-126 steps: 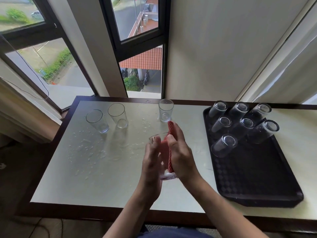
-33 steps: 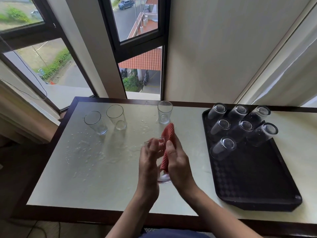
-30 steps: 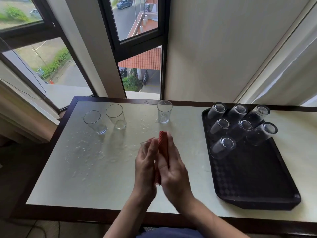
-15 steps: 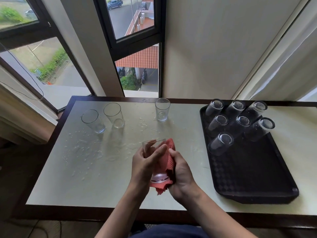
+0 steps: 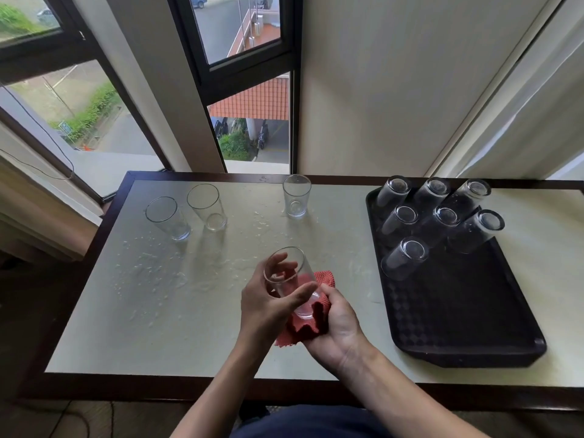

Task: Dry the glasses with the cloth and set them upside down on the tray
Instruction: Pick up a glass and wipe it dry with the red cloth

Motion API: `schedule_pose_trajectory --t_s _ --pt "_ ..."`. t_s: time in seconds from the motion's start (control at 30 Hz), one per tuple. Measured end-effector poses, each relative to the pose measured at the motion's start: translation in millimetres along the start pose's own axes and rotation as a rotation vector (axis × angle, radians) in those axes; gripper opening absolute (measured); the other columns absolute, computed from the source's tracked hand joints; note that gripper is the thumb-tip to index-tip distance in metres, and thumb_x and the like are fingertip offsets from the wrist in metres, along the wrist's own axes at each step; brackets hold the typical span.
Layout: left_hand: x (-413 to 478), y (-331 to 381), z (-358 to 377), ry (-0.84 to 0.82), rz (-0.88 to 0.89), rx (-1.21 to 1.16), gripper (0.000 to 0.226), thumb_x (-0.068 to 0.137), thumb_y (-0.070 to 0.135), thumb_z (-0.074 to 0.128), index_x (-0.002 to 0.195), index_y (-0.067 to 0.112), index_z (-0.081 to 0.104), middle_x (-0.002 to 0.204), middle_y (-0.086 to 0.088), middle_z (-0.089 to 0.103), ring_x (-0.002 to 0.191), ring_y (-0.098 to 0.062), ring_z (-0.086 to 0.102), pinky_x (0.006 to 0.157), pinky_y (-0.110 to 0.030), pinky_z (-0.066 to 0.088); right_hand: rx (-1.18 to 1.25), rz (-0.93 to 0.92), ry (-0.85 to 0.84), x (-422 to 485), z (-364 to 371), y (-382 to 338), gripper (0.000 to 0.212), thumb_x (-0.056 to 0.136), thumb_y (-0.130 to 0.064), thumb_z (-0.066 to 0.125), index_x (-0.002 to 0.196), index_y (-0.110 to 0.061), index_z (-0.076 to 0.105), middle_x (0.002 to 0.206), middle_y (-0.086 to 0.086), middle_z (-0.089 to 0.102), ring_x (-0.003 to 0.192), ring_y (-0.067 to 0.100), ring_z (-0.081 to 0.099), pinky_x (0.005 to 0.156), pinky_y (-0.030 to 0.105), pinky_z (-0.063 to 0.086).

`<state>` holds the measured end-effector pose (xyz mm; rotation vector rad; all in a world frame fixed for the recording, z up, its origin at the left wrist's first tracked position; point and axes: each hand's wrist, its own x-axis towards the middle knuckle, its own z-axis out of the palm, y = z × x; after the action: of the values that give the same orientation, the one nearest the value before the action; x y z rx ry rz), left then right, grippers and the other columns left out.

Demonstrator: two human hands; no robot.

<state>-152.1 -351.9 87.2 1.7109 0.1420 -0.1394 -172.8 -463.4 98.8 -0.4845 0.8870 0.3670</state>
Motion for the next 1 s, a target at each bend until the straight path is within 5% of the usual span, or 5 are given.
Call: schedule_pose_trajectory --t_s 0.47,0.57,0.7,0.83,1.0 --pt "10.2 3.5 -14.2 0.044 0.028 0.038 0.076 0.051 0.064 0.081 0.118 0.034 0.061 0.106 0.011 0.072 0.102 -0.001 0.067 0.094 -0.031 0.054 -0.353 -0.249 0.089 1.3 -8.9 -7.9 0.038 0.101 -0.036 0.047 0.109 -0.006 0.068 0.094 0.016 0.075 0.074 0.034 0.068 0.061 0.039 0.050" --pt "12.3 2.9 -21.9 -0.061 0.025 0.102 0.077 0.047 0.062 0.082 0.116 0.038 0.060 0.105 0.006 0.069 0.091 0.001 0.068 0.083 -0.019 0.053 -0.450 -0.379 0.053 -4.4 -9.8 -15.4 0.033 0.101 -0.030 0.048 0.111 -0.007 0.069 0.101 0.018 0.075 0.090 0.038 0.069 0.080 0.051 0.055" --pt "11.4 4.6 -19.3 -0.252 0.005 0.198 0.067 0.050 0.061 0.082 0.111 0.042 0.060 0.103 0.003 0.068 0.085 -0.008 0.070 0.077 -0.025 0.058 -0.692 -0.545 -0.169 -20.1 -7.0 -21.4 0.028 0.103 -0.019 0.044 0.117 -0.018 0.068 0.101 0.008 0.076 0.086 0.021 0.071 0.061 0.023 0.054" --pt "7.6 3.5 -11.6 -0.350 0.087 0.274 0.062 0.063 0.050 0.078 0.121 0.038 0.060 0.114 0.007 0.067 0.103 -0.011 0.067 0.089 -0.037 0.057 -1.315 -0.840 -0.325 -26.2 -12.3 -13.1 0.046 0.093 -0.045 0.045 0.138 -0.048 0.044 0.152 -0.011 0.044 0.140 0.002 0.038 0.116 0.026 0.032" --pt "8.2 16.3 -11.4 -0.493 0.269 0.624 0.070 0.066 0.043 0.081 0.128 0.026 0.053 0.109 0.016 0.051 0.086 0.011 0.051 0.072 -0.008 0.038 -1.501 -0.704 -0.267 -19.6 -3.6 -31.8 0.063 0.091 -0.059 0.035 0.151 -0.041 0.026 0.160 -0.017 0.024 0.146 -0.003 0.021 0.123 0.033 0.020"
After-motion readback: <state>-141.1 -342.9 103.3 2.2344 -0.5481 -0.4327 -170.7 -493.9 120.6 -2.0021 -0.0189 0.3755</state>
